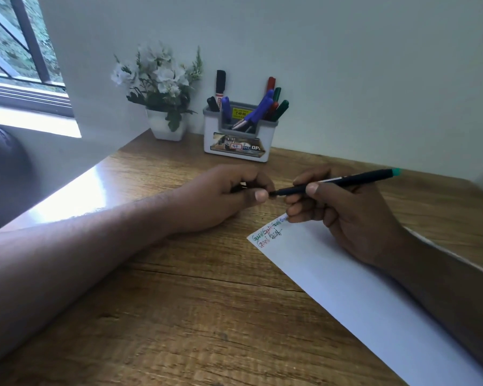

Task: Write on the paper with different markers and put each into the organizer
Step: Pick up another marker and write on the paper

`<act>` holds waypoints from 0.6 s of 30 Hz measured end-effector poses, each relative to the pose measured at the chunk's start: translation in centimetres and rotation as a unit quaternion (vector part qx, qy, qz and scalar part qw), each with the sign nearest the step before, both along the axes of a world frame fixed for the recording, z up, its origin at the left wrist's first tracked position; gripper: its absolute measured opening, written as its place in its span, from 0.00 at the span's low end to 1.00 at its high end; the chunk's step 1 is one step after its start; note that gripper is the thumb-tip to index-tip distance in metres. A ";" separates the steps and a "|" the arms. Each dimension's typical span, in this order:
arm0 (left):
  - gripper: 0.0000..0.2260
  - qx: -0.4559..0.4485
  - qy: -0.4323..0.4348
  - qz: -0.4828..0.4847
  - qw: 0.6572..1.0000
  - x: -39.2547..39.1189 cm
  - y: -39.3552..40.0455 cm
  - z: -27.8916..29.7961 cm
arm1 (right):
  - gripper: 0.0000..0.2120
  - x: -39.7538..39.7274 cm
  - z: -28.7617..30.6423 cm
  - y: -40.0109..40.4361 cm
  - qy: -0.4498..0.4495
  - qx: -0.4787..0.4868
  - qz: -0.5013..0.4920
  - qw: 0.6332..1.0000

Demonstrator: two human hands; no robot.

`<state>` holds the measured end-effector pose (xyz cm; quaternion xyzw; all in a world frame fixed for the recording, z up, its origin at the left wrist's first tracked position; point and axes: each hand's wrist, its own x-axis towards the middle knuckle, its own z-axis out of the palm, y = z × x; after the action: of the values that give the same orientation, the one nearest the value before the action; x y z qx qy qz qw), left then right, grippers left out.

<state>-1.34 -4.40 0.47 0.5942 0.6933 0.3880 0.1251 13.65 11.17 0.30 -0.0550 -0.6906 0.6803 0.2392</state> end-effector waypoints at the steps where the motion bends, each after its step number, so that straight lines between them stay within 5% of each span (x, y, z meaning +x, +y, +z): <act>1: 0.05 0.002 -0.005 0.003 1.000 0.1 0.0 0.1 | 0.08 0.0 0.0 -0.1 -0.001 -0.001 0.004 1.000; 7: 0.08 0.005 -0.026 0.000 1.000 1.2 0.1 -0.2 | 0.10 -0.1 0.1 -0.9 -0.015 0.050 0.071 0.996; 13: 0.12 0.042 -0.204 -0.055 0.977 2.2 0.9 -0.3 | 0.10 -0.3 0.3 -0.9 0.024 0.099 0.019 0.995; 18: 0.11 0.060 -0.307 -0.042 0.949 2.1 1.3 -0.5 | 0.03 -0.5 0.3 -1.4 0.043 0.251 -0.001 0.967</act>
<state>0.78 -3.12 -0.02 0.4812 0.5717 0.5866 0.3123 13.13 9.82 0.59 0.0351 -0.8280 0.4870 0.2756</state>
